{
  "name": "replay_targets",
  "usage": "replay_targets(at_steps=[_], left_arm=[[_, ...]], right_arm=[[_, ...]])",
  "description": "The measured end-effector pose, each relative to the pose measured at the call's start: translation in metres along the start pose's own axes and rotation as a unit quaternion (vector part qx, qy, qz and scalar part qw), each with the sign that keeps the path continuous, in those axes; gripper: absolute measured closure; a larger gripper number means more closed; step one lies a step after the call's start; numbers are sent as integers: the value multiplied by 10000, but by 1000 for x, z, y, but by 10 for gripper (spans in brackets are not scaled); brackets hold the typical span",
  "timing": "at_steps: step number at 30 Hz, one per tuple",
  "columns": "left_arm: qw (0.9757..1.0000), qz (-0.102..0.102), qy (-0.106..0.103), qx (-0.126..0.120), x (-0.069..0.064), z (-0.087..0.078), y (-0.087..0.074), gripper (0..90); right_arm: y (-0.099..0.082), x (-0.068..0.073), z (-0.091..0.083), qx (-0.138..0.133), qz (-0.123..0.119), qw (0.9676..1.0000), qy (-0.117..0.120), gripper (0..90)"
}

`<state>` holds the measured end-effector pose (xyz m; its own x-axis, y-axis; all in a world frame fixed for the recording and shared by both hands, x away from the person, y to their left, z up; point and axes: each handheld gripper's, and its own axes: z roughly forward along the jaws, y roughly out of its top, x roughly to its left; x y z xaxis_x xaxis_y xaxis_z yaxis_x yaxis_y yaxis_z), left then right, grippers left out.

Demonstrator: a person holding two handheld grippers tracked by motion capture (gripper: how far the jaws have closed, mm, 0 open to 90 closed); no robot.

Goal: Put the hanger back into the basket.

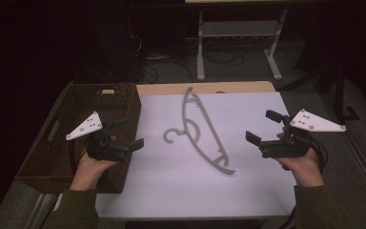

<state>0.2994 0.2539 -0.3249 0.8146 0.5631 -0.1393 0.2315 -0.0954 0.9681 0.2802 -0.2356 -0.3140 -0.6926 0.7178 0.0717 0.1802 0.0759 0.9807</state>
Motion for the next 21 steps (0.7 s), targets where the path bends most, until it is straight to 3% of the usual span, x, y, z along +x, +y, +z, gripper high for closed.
replay_targets(at_steps=[7, 10, 11, 17, 18, 21], left_arm=[[9989, 138, 9, 437, -14, 17, 2, 0], [9986, 167, -29, 507, -18, 23, 2, 0], [9985, 163, -58, 527, -20, 25, 2, 0], [9972, 171, -114, 725, -29, 39, -5, 0], [9971, 161, -116, 738, -30, 42, -7, 0], [9968, 144, -129, 780, -33, 48, -12, 0]], right_arm=[[-5, -1, 7, 321, -10, 9995, -56, 2], [-6, -2, 9, 376, -11, 9993, -72, 2], [-8, -1, 13, 507, -29, 9987, -101, 12], [-15, -1, 26, 927, -2, 9957, -91, 99], [-17, -1, 31, 1122, -3, 9937, -52, 149], [-21, 0, 37, 1299, -3, 9915, -11, 219]])
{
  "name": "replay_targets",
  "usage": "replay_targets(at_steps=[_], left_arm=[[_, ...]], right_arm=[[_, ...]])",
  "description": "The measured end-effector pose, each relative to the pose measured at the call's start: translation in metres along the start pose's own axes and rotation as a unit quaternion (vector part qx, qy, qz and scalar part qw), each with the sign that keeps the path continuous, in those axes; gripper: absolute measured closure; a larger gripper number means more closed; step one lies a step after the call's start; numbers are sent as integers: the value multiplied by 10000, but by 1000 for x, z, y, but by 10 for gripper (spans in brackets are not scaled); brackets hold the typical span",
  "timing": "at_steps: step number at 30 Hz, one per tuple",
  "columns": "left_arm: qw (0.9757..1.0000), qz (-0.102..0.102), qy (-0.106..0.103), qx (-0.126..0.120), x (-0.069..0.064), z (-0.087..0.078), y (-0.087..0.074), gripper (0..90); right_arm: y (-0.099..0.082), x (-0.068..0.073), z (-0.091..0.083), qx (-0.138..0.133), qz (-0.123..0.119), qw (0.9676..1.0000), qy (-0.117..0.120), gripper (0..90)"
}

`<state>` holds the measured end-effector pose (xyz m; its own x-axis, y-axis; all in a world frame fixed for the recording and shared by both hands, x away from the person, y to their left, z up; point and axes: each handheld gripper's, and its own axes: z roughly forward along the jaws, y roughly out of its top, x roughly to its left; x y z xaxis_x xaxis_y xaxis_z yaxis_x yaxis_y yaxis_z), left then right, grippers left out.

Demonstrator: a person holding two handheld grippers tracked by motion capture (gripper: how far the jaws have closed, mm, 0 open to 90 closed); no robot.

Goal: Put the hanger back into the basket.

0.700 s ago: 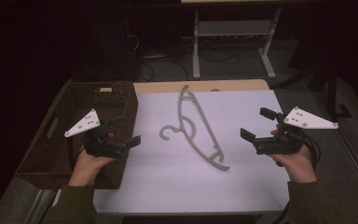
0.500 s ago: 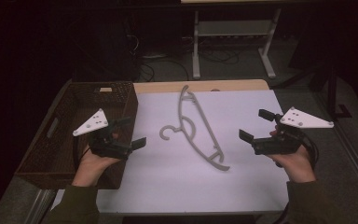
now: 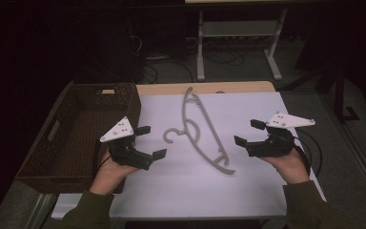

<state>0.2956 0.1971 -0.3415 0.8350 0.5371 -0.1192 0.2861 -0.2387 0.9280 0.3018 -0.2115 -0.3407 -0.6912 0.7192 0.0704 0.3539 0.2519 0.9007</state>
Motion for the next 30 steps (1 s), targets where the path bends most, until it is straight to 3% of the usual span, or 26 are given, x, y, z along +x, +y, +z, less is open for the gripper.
replay_targets(at_steps=[3, 4, 10, 11, 13, 16, 23, 30], left_arm=[[10000, 12, -30, 36, -2, 7, -4, 0], [10000, 7, -38, 56, -2, 9, -5, 0], [9998, -33, -89, 153, -4, 18, -13, 0], [9998, -18, -98, 176, -4, 19, -14, 0], [9998, -31, -115, 183, -5, 21, -16, 0], [9996, -12, -121, 259, -6, 24, -19, 0], [9987, 6, -126, 486, -6, 33, -29, 0], [9978, 4, -116, 653, -5, 39, -37, 0]], right_arm=[[-3, 2, 10, 200, -46, 9998, 60, 367], [-5, 3, 17, 335, -33, 9993, 137, 463], [-10, 5, 40, 731, -38, 9970, 238, 670], [-10, 5, 40, 731, -38, 9970, 238, 670], [-12, 5, 50, 862, -68, 9958, 298, 772], [-14, 7, 59, 947, -60, 9948, 375, 842], [-15, 9, 75, 1150, -106, 9922, 462, 893], [-23, 13, 95, 1527, -198, 9868, 507, 893]])
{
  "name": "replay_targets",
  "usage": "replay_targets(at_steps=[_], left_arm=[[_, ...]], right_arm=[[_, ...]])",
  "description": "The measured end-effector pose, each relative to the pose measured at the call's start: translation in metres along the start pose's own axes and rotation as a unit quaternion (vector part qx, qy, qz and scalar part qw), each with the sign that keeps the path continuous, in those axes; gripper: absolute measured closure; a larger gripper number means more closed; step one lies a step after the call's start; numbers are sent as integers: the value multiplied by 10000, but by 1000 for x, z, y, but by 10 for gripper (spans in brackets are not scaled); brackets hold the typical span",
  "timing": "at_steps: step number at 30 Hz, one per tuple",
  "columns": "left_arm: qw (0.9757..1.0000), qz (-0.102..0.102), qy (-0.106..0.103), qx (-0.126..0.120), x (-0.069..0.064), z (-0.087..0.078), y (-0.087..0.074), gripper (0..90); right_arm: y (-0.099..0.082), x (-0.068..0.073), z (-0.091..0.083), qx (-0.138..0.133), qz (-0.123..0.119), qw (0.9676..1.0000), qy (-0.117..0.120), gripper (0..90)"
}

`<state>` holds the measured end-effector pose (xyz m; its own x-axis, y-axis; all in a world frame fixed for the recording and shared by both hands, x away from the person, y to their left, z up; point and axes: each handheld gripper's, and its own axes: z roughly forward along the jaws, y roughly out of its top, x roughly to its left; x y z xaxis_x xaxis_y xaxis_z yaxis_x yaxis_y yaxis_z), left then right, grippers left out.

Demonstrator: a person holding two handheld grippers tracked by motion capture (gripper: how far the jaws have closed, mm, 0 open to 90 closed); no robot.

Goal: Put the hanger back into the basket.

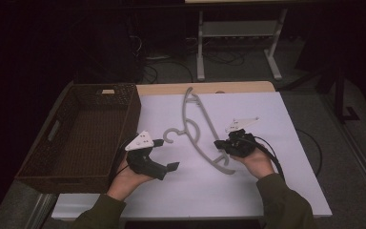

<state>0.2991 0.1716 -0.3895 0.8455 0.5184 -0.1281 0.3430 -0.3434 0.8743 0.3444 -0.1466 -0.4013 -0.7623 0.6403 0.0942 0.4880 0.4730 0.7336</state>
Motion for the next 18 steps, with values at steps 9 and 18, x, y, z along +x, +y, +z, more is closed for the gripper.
replay_targets(at_steps=[9, 18], left_arm=[[9999, 17, 34, 151, 2, 3, -6, 0], [9999, -51, 90, 126, 5, 1, -7, 0]], right_arm=[[-10, 8, 27, 558, -276, 9981, 2, 895], [-12, 13, 33, 688, -363, 9969, 126, 895]])
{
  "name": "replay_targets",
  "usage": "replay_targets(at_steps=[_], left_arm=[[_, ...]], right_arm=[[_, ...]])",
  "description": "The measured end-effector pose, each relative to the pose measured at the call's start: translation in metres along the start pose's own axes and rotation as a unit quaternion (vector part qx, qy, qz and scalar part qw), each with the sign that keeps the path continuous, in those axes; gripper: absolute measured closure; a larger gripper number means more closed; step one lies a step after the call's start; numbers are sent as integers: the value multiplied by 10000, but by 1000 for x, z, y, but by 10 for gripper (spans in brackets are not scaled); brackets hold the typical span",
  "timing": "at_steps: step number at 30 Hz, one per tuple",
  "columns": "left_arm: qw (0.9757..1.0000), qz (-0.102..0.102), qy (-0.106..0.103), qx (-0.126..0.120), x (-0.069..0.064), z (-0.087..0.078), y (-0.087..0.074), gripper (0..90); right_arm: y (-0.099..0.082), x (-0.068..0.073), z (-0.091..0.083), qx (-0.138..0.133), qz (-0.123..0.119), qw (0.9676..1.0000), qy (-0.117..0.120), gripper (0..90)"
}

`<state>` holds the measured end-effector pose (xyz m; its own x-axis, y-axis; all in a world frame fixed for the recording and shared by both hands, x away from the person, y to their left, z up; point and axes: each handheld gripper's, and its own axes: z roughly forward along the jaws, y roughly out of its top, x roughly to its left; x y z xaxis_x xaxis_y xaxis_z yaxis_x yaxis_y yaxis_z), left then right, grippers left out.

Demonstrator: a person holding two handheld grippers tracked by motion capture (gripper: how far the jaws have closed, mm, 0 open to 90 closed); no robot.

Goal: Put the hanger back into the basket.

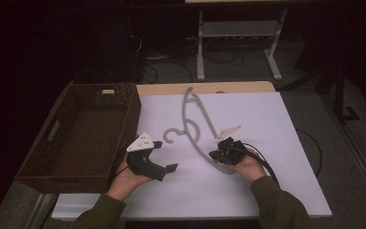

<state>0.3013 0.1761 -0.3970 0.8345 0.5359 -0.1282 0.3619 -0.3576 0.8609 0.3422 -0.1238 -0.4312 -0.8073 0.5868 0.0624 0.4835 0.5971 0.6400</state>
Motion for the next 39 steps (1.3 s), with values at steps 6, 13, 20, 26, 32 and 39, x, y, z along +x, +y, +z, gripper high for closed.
replay_targets(at_steps=[6, 13, 20, 26, 32, 39], left_arm=[[10000, -17, -1, -8, 1, 0, 0, 0], [10000, -28, 7, -26, 1, 0, 0, 0], [10000, -42, 17, -19, 2, -1, -1, 0], [10000, -47, 37, -11, 4, -2, -1, 0], [10000, -69, 42, -2, 4, -3, -1, 0], [10000, -78, 35, 26, 5, -2, -3, 0]], right_arm=[[0, 2, 2, 49, -2, 9999, 96, 894], [1, 10, 6, 2, 8, 9993, 373, 895], [5, 33, 14, 0, -103, 9958, 914, 895], [8, 61, 23, -18, -533, 9889, 1384, 896], [12, 85, 29, -16, -913, 9820, 1653, 895], [18, 68, 21, -123, -848, 9880, 1283, 894]])
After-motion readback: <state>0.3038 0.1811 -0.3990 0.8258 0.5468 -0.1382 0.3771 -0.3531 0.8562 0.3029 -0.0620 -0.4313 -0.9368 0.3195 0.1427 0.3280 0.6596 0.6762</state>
